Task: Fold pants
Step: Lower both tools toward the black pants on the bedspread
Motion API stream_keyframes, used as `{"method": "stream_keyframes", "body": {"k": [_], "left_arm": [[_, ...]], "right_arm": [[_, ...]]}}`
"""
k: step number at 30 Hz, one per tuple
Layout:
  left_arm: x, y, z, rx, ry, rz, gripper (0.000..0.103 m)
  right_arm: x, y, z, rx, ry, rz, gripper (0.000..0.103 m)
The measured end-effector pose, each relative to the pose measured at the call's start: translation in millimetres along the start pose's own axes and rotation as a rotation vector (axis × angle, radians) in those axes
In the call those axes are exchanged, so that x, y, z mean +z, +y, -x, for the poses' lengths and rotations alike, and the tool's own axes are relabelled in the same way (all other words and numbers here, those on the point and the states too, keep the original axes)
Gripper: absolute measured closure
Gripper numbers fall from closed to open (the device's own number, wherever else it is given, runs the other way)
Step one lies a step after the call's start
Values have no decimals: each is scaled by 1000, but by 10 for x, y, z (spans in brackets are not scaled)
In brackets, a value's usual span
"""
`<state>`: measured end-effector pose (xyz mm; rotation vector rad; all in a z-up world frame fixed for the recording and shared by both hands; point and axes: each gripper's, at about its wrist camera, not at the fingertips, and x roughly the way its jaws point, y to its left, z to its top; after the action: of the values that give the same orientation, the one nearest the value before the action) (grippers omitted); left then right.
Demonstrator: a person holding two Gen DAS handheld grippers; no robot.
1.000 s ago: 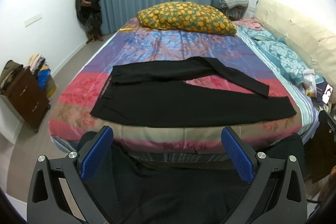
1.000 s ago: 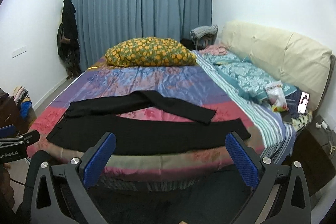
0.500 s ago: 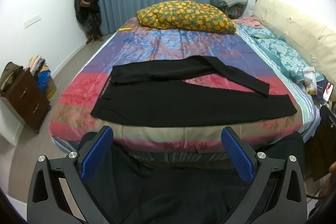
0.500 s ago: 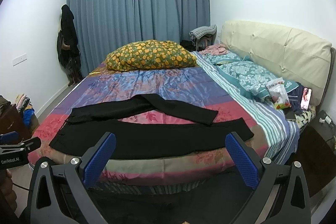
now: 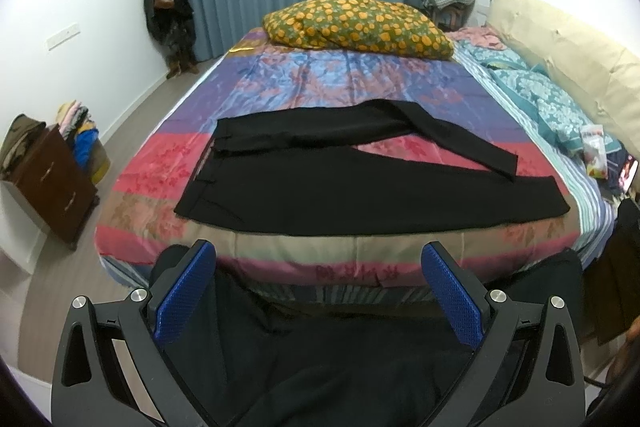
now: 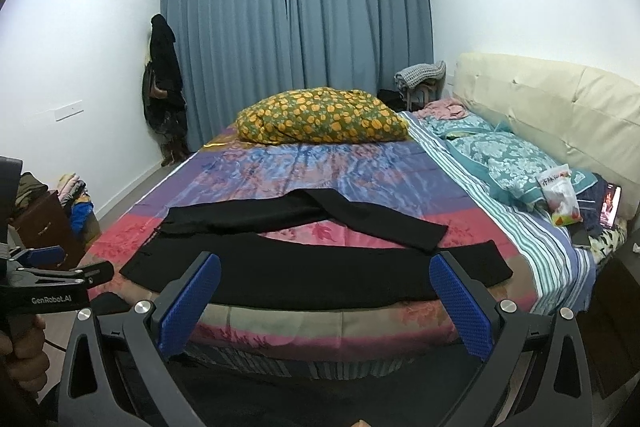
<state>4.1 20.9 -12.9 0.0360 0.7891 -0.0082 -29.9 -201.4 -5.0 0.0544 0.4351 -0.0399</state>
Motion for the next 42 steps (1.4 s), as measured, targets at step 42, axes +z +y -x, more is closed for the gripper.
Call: {"method": "stream_keyframes", "body": {"k": [42], "left_arm": [[307, -317, -2028, 146, 261, -64, 1]], "right_arm": [[-592, -1977, -4476, -84, 548, 409, 33]]}}
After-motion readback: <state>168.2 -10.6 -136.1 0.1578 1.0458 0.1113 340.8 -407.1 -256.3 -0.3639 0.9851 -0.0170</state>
